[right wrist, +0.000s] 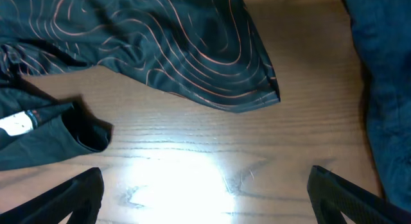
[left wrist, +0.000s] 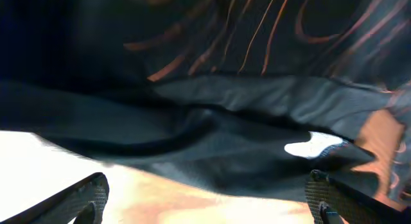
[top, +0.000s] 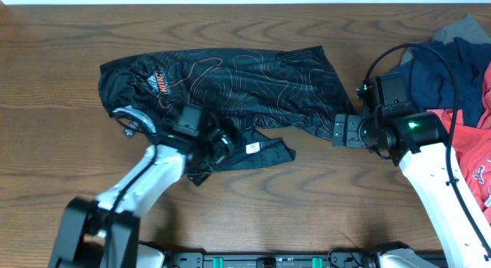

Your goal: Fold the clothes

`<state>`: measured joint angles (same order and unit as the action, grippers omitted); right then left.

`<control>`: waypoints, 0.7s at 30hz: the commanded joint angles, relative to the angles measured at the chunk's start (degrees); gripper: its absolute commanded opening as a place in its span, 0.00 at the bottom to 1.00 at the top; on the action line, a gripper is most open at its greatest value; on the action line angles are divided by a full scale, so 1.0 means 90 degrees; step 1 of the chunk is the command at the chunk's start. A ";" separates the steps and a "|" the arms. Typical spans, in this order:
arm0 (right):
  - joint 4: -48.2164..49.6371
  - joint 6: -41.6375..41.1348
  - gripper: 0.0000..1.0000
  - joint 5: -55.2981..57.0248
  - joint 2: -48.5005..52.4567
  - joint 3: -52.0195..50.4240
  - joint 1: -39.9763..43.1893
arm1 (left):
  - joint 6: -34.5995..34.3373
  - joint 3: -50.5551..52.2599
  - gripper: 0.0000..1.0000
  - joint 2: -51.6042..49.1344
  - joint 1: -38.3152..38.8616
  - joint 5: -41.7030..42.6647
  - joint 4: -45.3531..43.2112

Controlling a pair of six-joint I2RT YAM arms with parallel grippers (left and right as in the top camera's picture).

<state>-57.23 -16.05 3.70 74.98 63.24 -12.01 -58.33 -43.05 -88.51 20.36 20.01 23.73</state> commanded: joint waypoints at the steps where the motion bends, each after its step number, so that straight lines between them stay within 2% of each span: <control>1: -0.0056 0.0051 0.99 0.0087 -0.0051 0.0032 0.0041 | -0.0515 0.0051 1.00 -0.0398 0.0107 -0.0168 -0.0168; 6: -0.0073 0.0049 0.99 0.0087 -0.0051 0.0032 0.0041 | -0.0510 0.0051 0.95 -0.0695 0.0104 -0.0398 -0.0520; 12: -0.0075 0.0049 0.99 0.0087 -0.0051 0.0032 0.0041 | -0.0508 0.0049 0.66 -0.0697 0.0104 -0.0444 -0.0471; 16: -0.0073 0.0049 0.99 0.0087 -0.0051 0.0032 0.0041 | -0.0503 0.0049 0.51 -0.0697 0.0104 -0.0449 -0.0199; 21: -0.0075 0.0049 0.99 0.0087 -0.0051 0.0032 0.0041 | -0.0228 0.0049 0.19 -0.0697 0.0104 -0.0457 -0.0056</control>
<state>-57.82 -16.05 3.75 74.98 63.24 -12.01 -62.43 -44.12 -92.92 21.15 17.65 22.24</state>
